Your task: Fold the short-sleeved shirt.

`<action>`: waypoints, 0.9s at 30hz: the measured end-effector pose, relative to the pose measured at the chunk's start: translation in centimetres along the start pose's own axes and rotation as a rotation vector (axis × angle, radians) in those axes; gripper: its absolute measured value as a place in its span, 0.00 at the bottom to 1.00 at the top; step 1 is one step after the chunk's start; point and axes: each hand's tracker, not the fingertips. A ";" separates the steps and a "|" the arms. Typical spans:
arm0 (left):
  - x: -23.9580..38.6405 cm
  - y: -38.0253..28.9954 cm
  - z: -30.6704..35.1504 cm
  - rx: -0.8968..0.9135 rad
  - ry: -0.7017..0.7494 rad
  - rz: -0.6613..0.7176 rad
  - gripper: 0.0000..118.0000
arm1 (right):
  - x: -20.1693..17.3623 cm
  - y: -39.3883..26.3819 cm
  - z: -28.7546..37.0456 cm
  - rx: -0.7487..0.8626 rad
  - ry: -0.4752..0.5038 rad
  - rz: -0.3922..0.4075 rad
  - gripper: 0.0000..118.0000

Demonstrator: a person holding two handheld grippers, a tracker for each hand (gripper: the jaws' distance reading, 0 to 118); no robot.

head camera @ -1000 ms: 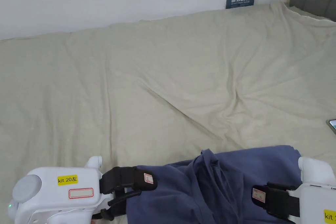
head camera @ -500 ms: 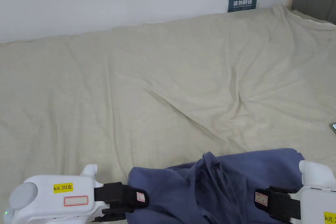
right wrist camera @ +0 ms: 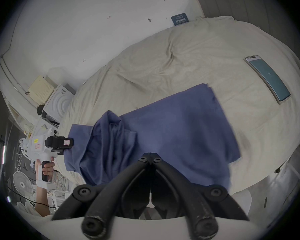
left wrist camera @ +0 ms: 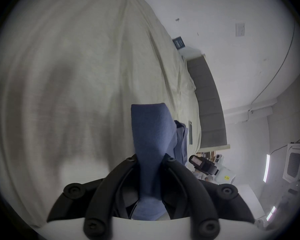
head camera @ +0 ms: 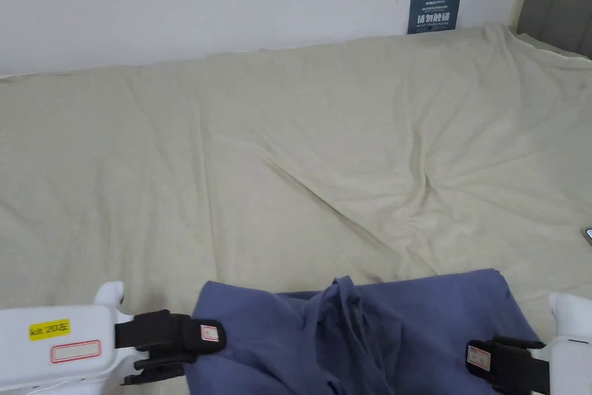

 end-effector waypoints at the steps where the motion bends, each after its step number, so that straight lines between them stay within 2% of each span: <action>1: -0.2 0.1 1.2 0.019 0.017 -0.009 0.18 | 0.0 0.0 0.1 0.002 -0.003 0.000 0.00; 8: 0.4 -0.8 8.4 0.137 0.135 -0.007 0.17 | 0.3 0.0 0.1 0.013 0.009 -0.008 0.00; 13: 2.5 -1.5 9.0 0.149 0.154 -0.024 0.17 | 0.8 -0.2 -0.1 0.007 0.021 -0.016 0.00; 20: 11.0 -1.0 3.8 0.053 0.168 -0.161 0.17 | 2.4 -0.5 0.9 0.032 0.043 -0.047 0.00; 25: 16.5 -0.5 -3.3 -0.059 0.211 -0.275 0.17 | 3.9 -0.3 1.5 0.038 0.043 -0.044 0.00; 27: 17.7 -0.3 -6.9 -0.082 0.206 -0.253 0.17 | 4.5 -0.2 1.8 0.043 0.042 -0.044 0.00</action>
